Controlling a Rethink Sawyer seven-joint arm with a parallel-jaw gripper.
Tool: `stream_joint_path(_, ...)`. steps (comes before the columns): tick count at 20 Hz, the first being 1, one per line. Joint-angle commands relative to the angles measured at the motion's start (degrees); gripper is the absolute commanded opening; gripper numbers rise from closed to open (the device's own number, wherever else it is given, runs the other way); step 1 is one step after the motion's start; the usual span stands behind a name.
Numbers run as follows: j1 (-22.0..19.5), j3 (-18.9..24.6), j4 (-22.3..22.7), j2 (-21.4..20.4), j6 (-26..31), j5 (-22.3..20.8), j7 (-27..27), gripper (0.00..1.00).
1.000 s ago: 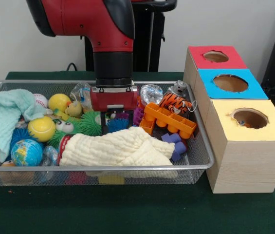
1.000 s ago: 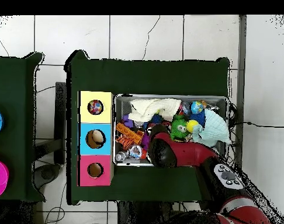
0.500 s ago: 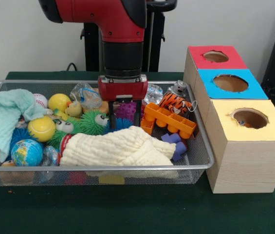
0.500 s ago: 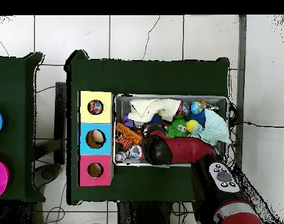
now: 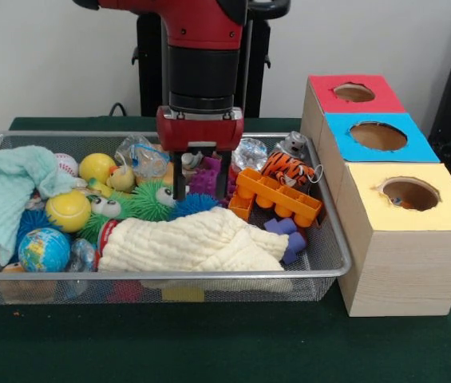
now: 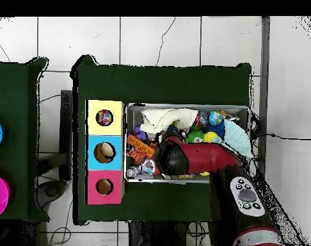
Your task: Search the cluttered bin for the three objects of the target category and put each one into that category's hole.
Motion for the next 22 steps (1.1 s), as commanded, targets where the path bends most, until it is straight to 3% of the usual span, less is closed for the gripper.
stream_joint_path(1, 1.7, 2.7, -7.7, -1.4, 6.2, -0.1, 1.0, 1.0)
stream_joint_path(10, 2.7, 3.3, -11.2, -0.6, 11.2, 1.1, -0.1, 1.0)
stream_joint_path(17, 0.0, 1.2, -4.6, 1.2, 0.6, -1.1, 5.2, 1.0)
stream_joint_path(22, 1.3, -3.1, -4.5, 7.0, -5.4, -2.1, 8.8, 1.0)
